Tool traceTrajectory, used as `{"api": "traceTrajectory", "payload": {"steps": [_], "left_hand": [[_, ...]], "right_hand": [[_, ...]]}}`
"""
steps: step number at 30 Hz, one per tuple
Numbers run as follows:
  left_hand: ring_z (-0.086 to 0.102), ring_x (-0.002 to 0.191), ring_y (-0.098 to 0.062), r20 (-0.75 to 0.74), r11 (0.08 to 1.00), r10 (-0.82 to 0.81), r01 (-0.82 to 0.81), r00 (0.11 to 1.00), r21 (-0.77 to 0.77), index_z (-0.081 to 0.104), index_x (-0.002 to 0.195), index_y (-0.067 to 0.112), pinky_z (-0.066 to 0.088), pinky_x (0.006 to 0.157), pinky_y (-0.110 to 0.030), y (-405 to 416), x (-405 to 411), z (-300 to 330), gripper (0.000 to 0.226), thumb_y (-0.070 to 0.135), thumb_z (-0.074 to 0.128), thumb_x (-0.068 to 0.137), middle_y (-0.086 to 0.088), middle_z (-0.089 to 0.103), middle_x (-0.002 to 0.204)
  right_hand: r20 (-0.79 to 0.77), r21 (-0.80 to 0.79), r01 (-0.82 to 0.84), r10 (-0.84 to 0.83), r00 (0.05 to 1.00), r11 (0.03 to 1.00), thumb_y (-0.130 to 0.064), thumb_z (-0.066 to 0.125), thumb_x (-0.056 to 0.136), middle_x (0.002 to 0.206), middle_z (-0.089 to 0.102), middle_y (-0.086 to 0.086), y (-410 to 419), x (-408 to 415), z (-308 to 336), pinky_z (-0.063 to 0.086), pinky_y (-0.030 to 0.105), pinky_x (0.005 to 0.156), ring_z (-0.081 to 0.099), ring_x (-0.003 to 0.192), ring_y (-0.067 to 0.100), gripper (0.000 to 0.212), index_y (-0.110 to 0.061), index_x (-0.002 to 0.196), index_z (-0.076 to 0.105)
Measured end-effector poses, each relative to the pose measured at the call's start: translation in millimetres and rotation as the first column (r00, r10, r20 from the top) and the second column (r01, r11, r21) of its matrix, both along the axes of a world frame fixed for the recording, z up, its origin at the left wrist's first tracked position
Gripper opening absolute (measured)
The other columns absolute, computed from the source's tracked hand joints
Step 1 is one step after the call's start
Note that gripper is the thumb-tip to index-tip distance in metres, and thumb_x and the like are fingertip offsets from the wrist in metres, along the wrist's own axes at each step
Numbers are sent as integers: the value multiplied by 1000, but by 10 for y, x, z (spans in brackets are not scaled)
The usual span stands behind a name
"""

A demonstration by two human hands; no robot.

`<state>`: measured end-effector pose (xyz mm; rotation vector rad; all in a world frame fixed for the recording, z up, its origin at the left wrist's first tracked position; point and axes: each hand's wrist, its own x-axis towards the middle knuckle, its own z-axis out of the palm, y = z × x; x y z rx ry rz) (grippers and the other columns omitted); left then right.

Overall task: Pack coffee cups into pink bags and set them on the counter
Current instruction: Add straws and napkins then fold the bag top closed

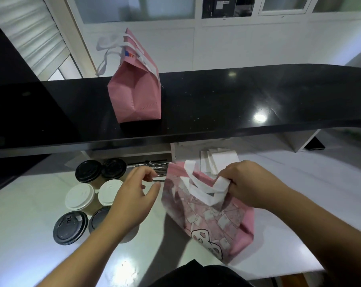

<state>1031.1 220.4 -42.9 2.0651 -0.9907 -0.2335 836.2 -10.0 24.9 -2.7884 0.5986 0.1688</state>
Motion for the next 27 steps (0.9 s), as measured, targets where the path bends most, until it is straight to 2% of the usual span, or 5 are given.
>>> {"api": "traceTrajectory", "payload": {"steps": [6, 11, 14, 21, 27], "left_hand": [[63, 100, 1, -52, 997, -69, 68, 996, -26, 54, 97, 43, 47, 72, -14, -226, -77, 219, 19, 31, 68, 93, 24, 57, 108], [65, 101, 4, -89, 983, -160, 151, 983, -101, 59, 104, 48, 54, 76, -17, -493, -124, 596, 15, 39, 67, 96, 25, 63, 110], [64, 108, 4, -90, 965, -205, 186, 975, -183, 60, 113, 48, 57, 82, -22, -634, -137, 857, 24, 56, 59, 90, 23, 64, 118], [47, 131, 15, -94, 937, -230, 194, 969, -289, 47, 148, 48, 44, 106, -21, -985, -36, 1214, 61, 70, 54, 91, 23, 52, 149], [47, 135, 6, -85, 953, -260, 242, 962, -181, 36, 158, 41, 44, 112, -29, -1386, 244, 1309, 62, 59, 54, 101, 21, 46, 157]], "right_hand": [[36, -31, 98, -97, 995, 995, -20, 63, 92, 61, 66, -6, -140, -2, 811, 57, 26, 52, 63, 56, 13, 23, -22, 70, 71], [201, -64, 174, -158, 967, 983, -20, 64, 85, 57, 67, -5, -259, 68, 1596, 58, 45, 51, 63, 53, 21, 22, -17, 65, 71], [311, -100, 238, -196, 930, 966, -30, 64, 82, 51, 61, 3, -381, 172, 1902, 44, 32, 42, 53, 45, 18, 28, -11, 61, 68], [489, -173, 355, -233, 841, 919, -18, 59, 83, 58, 56, 17, -710, 814, 2133, 37, 28, 46, 50, 53, 27, 29, 0, 60, 60], [524, -144, 395, -268, 808, 908, -7, 56, 82, 63, 52, 10, -1018, 1534, 1979, 33, 27, 50, 52, 62, 30, 14, -2, 69, 56]]}}
